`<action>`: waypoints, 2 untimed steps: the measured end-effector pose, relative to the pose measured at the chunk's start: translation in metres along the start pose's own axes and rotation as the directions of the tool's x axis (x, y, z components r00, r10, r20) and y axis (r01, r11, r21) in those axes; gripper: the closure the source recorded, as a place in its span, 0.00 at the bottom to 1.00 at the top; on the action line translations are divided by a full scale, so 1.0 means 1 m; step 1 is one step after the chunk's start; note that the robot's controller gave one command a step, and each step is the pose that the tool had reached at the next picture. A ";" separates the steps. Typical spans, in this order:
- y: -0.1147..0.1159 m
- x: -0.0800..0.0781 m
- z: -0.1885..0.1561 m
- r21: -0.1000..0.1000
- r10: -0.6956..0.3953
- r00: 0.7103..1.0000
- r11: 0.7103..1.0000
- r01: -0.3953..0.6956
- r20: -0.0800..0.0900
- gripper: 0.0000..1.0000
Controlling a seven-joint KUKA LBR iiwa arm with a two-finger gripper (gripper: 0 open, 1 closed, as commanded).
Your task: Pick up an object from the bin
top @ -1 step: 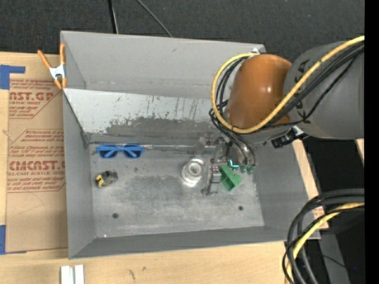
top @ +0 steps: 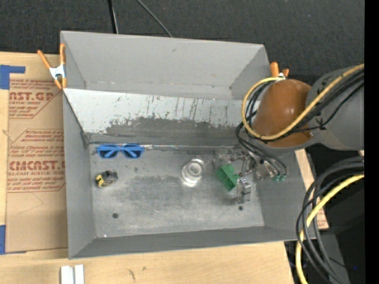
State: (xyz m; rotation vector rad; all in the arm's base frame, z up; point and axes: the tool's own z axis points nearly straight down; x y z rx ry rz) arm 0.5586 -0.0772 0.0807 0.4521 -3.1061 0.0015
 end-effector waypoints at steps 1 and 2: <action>0.001 -0.002 -0.001 -0.001 -0.002 1.000 1.000 0.002 0.004 1.00; -0.062 0.032 -0.070 0.006 0.025 1.000 1.000 -0.025 0.009 1.00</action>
Offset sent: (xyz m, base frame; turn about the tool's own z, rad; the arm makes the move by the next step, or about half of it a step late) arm 0.0000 0.0000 0.0000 0.0000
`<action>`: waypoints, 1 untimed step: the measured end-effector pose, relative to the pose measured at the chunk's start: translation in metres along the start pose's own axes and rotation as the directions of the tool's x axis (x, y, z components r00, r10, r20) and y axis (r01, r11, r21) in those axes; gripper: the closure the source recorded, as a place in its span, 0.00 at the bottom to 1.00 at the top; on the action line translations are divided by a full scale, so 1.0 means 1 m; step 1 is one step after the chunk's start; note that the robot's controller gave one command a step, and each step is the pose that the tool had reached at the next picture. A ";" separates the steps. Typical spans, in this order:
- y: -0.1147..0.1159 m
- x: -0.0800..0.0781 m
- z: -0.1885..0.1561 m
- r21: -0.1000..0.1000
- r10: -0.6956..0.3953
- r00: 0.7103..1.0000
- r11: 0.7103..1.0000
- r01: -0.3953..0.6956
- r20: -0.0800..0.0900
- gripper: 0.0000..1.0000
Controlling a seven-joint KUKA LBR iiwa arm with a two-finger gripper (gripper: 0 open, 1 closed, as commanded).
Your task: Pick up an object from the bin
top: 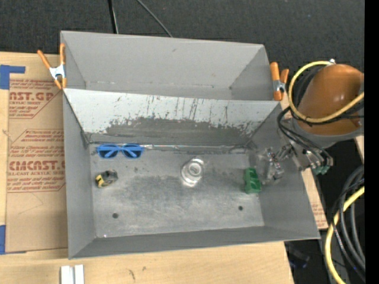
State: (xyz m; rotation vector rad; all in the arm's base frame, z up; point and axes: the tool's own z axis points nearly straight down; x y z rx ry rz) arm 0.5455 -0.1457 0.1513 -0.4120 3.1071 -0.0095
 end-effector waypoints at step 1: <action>0.005 -0.001 0.004 -0.007 -0.006 1.000 1.000 0.006 -0.004 0.00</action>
Offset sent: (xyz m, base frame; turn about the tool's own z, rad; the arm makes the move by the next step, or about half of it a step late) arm 0.0000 0.0000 0.0000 0.0000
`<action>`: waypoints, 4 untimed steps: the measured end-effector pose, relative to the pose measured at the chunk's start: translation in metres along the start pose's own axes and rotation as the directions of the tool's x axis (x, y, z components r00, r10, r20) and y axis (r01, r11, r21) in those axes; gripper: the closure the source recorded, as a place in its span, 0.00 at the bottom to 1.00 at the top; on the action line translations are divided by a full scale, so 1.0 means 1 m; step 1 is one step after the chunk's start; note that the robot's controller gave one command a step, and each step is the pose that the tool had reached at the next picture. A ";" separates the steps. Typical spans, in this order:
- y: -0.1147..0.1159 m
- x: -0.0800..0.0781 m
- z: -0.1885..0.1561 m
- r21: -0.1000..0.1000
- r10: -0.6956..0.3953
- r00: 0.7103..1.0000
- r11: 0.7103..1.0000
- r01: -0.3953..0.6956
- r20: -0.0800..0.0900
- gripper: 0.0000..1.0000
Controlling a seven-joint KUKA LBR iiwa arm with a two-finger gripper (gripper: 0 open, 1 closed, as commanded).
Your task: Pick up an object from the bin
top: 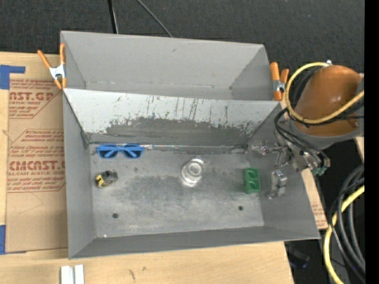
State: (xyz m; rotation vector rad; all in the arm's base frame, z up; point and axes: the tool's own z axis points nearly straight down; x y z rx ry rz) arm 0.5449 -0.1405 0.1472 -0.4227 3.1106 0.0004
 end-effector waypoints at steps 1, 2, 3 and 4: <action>-0.002 -0.013 -0.131 0.006 -0.009 1.000 1.000 0.009 0.009 0.00; -0.006 -0.015 0.008 -0.006 -0.120 0.993 0.993 0.120 -0.005 0.00; -0.018 -0.025 0.075 -0.011 -0.311 0.950 0.950 0.311 0.000 0.00; -0.020 -0.026 0.072 -0.005 -0.312 0.950 0.950 0.312 0.002 1.00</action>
Offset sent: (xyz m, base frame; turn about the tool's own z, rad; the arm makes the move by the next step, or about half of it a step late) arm 0.0101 0.0010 0.1261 -0.0093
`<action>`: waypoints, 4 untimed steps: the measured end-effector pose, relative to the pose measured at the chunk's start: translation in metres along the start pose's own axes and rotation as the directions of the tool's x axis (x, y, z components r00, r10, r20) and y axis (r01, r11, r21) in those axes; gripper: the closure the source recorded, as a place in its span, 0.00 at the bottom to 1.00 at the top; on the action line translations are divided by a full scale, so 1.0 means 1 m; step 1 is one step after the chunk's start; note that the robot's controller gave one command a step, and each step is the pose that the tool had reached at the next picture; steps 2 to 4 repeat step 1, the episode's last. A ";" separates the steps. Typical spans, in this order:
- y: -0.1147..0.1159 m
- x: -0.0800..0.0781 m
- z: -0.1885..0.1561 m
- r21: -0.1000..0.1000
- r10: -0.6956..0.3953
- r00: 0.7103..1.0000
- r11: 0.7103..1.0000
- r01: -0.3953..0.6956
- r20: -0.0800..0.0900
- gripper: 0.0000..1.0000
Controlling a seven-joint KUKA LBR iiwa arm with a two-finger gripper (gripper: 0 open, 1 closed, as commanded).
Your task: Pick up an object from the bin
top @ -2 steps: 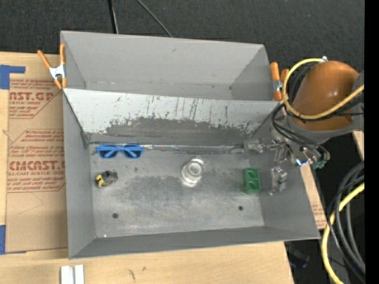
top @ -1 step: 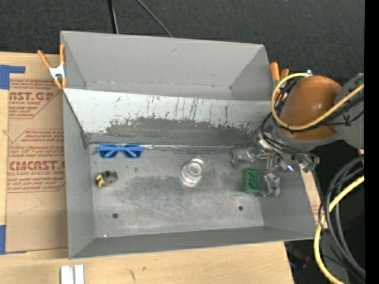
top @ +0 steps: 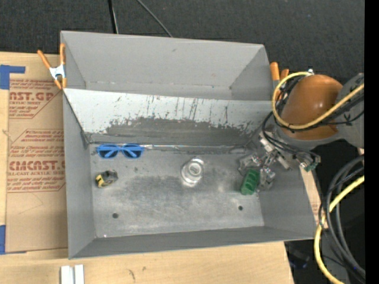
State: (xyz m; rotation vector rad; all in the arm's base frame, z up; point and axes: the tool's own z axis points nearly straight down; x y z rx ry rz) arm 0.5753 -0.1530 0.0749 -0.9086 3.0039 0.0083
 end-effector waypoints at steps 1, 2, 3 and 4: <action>0.027 0.003 -0.169 0.011 -0.011 1.000 1.000 0.011 0.003 1.00; 0.027 0.003 -0.169 0.011 -0.011 1.000 1.000 0.011 0.003 1.00; 0.027 0.003 -0.169 0.011 -0.011 1.000 1.000 0.011 0.003 1.00; 0.027 0.003 -0.169 0.011 -0.011 1.000 1.000 0.011 0.003 1.00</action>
Offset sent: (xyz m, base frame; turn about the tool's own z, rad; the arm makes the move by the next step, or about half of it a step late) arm -0.0196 0.0186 0.1637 -0.0109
